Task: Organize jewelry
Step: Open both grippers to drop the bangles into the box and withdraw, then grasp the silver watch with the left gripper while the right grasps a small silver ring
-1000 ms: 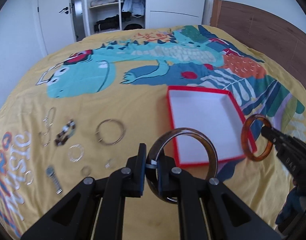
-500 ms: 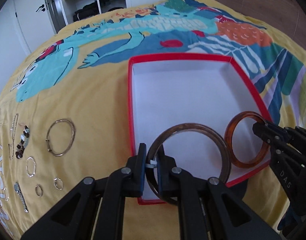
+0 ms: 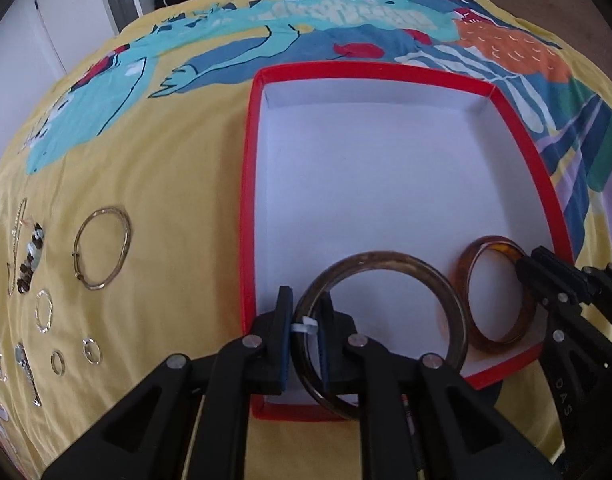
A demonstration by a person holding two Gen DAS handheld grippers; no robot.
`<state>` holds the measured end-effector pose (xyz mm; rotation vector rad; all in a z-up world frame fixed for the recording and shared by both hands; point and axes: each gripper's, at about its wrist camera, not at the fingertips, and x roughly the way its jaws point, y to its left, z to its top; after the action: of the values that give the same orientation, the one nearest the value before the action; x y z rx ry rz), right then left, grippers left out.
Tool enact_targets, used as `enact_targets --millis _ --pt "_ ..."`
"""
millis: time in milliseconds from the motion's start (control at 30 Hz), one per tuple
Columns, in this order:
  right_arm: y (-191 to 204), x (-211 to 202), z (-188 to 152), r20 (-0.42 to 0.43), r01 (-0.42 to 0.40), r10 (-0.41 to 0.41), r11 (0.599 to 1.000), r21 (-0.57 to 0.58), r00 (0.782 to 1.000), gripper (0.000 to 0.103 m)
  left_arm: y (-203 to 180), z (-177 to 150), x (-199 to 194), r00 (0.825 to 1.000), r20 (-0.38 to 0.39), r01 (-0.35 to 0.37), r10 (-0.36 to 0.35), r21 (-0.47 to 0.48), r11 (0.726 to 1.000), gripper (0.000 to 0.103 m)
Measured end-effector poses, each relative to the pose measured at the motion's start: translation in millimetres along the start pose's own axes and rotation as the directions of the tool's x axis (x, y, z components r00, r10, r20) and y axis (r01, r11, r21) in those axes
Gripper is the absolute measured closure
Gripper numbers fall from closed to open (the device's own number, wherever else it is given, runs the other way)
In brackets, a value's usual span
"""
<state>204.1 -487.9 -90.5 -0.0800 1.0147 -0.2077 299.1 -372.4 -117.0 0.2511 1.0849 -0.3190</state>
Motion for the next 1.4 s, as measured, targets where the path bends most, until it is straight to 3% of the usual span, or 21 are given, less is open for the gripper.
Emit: enact_targets --millis 167,267,300,333,500,633,833,1000,1233,1400 --pt "-1 -1 2 -0.002 -0.005 0.005 1.000 -0.004 1.000 0.091 -1 0 0 1.000 0.004 0.000 0.000 -0.001 1.000 0.091" --pt "1 -10 4 0.012 -0.008 0.008 1.000 -0.003 1.000 0.085 0 0 -4 0.999 0.013 0.039 -0.039 0.001 0.999 0.086" --pt "1 -16 4 0.023 0.000 0.000 1.000 -0.005 1.000 0.081 1 2 -5 0.999 0.016 0.034 -0.034 0.002 0.999 0.085" --pt "0 -21 4 0.032 0.008 -0.008 1.000 -0.005 0.999 0.070 2 3 -8 0.999 0.021 0.034 -0.034 0.004 0.999 0.083" --pt "-7 -60 3 0.082 0.019 -0.021 1.000 0.021 0.996 0.067 6 2 -30 0.996 0.036 0.075 -0.075 0.005 0.997 0.073" --pt "-11 -101 2 0.126 0.021 -0.028 0.998 0.053 0.992 0.064 22 -6 -71 0.985 0.110 0.136 -0.133 -0.029 0.990 0.070" --pt "14 -166 2 0.207 -0.029 0.013 0.997 0.076 0.978 0.062 72 -29 -142 0.973 0.204 0.122 -0.105 -0.071 0.990 0.070" --pt "57 -200 0 0.264 -0.099 0.077 0.992 0.073 0.961 0.061 141 -62 -179 0.974 0.226 0.051 -0.017 -0.145 0.988 0.069" --pt "130 -186 -8 0.255 -0.190 0.173 0.981 0.044 0.951 0.061 230 -118 -170 0.980 0.188 -0.012 0.062 -0.254 0.967 0.067" --pt "175 -145 -10 0.190 -0.245 0.243 0.969 -0.010 0.951 0.061 282 -153 -132 0.989 0.137 0.001 0.053 -0.367 0.930 0.067"
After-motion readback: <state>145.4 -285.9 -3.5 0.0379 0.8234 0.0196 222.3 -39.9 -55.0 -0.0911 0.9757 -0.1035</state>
